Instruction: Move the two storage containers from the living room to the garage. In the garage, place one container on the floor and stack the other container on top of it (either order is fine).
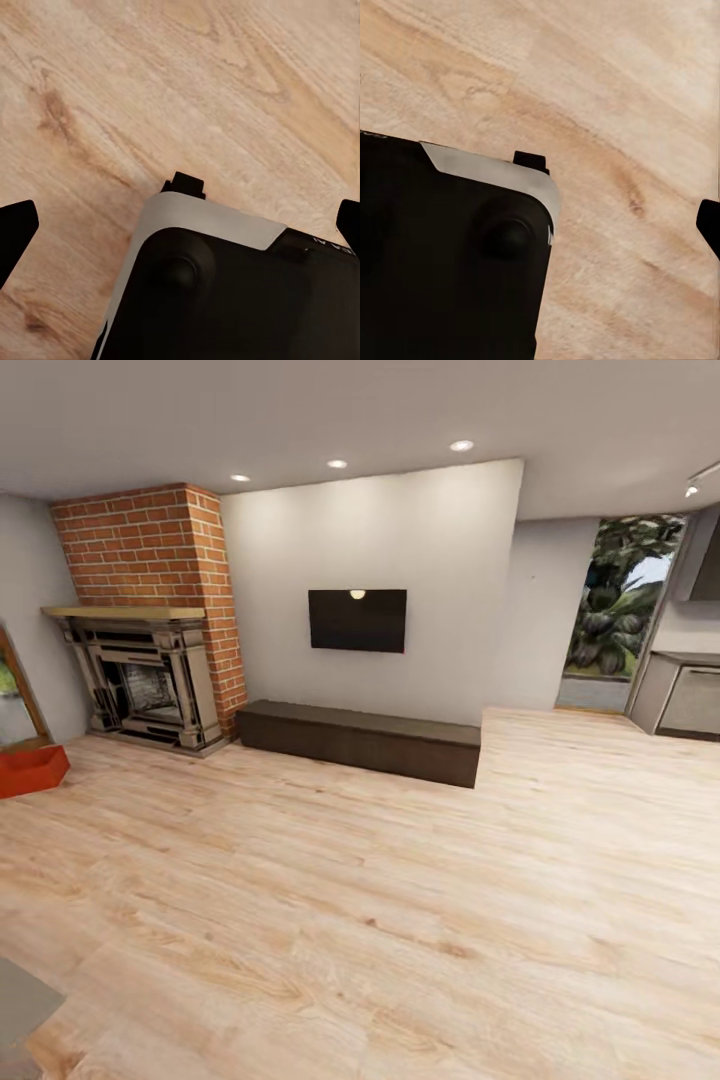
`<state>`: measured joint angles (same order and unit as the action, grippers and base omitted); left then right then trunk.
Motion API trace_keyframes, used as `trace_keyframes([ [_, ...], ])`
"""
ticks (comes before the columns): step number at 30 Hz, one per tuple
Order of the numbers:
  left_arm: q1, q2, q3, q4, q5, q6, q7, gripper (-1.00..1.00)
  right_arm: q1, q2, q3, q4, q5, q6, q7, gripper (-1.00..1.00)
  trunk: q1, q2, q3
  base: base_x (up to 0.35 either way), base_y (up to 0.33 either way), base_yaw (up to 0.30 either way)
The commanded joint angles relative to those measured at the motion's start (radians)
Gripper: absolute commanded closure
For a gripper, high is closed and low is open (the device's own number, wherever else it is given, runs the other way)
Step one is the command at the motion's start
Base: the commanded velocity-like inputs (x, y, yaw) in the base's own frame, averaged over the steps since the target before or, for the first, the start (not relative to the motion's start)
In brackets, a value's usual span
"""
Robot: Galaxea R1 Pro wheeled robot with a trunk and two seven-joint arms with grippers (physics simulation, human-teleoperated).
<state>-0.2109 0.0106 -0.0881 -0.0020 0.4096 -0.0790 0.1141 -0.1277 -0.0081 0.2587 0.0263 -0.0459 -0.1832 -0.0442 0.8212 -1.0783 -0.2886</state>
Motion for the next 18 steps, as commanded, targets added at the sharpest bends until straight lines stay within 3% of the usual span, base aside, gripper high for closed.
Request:
trace_keyframes([
  [1,-0.001,0.0,-0.008,0.0,0.008,-0.002,0.002,-1.0,-0.001,0.0,0.008,0.003,-0.004,-0.006,-0.003,-1.0,0.001,-0.001,-0.001,0.322,0.0,0.251],
  [18,-0.001,0.0,-0.008,0.0,0.008,-0.003,0.002,-1.0,-0.001,0.0,0.01,0.003,-0.002,-0.006,-0.004,-1.0,0.001,-0.001,-0.001,0.322,0.0,0.049],
])
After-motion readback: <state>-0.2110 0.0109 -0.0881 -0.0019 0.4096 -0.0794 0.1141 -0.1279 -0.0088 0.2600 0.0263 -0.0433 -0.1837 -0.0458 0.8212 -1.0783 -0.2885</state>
